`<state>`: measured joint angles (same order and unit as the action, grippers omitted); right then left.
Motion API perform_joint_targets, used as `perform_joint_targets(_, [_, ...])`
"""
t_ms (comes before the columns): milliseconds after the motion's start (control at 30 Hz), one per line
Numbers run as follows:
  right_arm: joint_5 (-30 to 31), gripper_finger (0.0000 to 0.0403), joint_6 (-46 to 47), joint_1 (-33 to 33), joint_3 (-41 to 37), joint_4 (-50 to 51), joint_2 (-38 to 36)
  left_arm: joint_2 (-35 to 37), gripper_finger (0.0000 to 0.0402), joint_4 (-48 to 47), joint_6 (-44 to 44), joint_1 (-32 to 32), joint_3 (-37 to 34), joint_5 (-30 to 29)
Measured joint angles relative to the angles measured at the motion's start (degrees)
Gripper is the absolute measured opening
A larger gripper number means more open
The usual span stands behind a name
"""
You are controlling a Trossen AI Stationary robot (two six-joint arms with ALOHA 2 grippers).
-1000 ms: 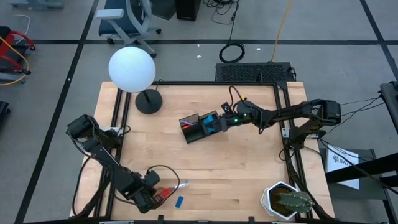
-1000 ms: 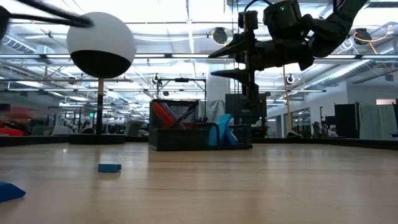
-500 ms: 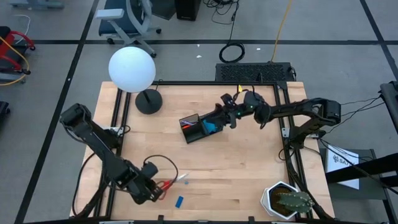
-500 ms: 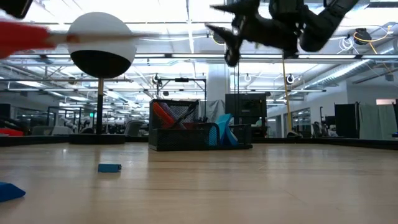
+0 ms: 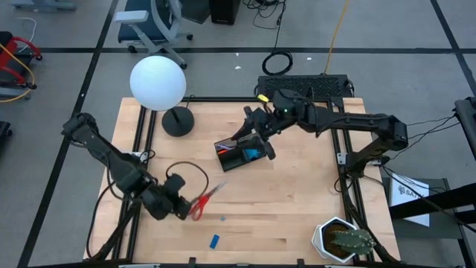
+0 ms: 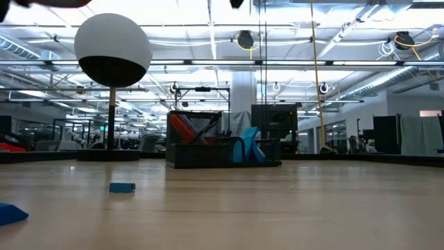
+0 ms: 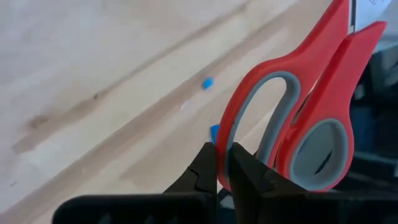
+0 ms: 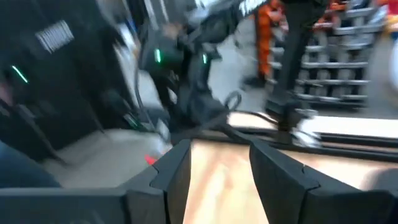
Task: Pick and place office supplies into organizer
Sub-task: Put the orange scissors into the desk organizer
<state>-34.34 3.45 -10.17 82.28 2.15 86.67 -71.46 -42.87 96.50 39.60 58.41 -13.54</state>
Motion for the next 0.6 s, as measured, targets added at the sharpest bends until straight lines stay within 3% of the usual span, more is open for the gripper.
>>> perform_joint_targets(100, [9.27, 0.0155, -12.95, 2.47, 7.76, 14.03, 0.0, 3.09, 0.0019, -0.56, -0.11, -1.84, 0.02, -1.19])
perform_joint_targets(233, [26.98, 0.0155, -28.59, 6.91, 16.21, 25.44, -0.07, 6.21, 0.0019, -0.56, -0.95, -5.09, 0.02, -1.98])
perform_joint_targets(433, [50.44, 0.0155, -50.53, 14.73, 19.37, 29.22, -0.07, 8.6, 0.0019, 2.33, -5.07, -11.56, 0.02, -0.88])
perform_joint_targets(600, [59.43, 0.0155, -62.26, 20.69, 19.37, 28.91, 0.18, 8.93, 0.0019, 9.12, -10.52, -18.23, 0.04, 3.81])
